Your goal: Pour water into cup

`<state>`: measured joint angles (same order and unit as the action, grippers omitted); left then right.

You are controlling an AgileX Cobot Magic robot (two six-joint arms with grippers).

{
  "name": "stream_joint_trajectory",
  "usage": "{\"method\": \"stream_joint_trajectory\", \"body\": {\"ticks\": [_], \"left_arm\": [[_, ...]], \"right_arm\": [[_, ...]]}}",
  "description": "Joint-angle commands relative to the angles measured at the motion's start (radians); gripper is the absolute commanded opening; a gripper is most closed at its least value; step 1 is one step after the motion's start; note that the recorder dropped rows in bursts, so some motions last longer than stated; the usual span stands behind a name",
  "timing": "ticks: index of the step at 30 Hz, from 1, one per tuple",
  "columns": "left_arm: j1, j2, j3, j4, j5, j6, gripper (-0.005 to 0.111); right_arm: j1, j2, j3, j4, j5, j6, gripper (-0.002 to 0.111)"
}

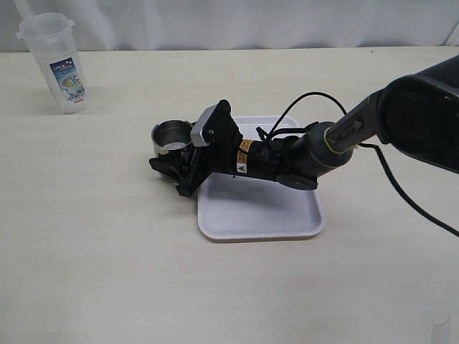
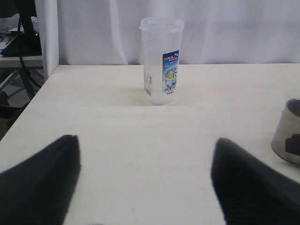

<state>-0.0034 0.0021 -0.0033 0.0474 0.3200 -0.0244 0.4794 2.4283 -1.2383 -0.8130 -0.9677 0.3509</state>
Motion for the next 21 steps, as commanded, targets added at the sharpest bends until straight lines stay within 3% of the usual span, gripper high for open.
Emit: {"method": "stream_joint_trajectory", "body": {"ticks": [1, 8, 21], "left_arm": [[-0.003, -0.002, 0.003, 0.019, -0.001, 0.002, 0.041], [-0.003, -0.002, 0.003, 0.019, -0.001, 0.002, 0.002], [-0.003, -0.002, 0.003, 0.021, -0.001, 0.055, 0.0]], "right_arm": [[0.0, -0.003, 0.006, -0.006, 0.032, 0.0, 0.004], [0.0, -0.003, 0.006, -0.006, 0.032, 0.0, 0.004], [0.0, -0.003, 0.006, -0.006, 0.032, 0.0, 0.004]]}}
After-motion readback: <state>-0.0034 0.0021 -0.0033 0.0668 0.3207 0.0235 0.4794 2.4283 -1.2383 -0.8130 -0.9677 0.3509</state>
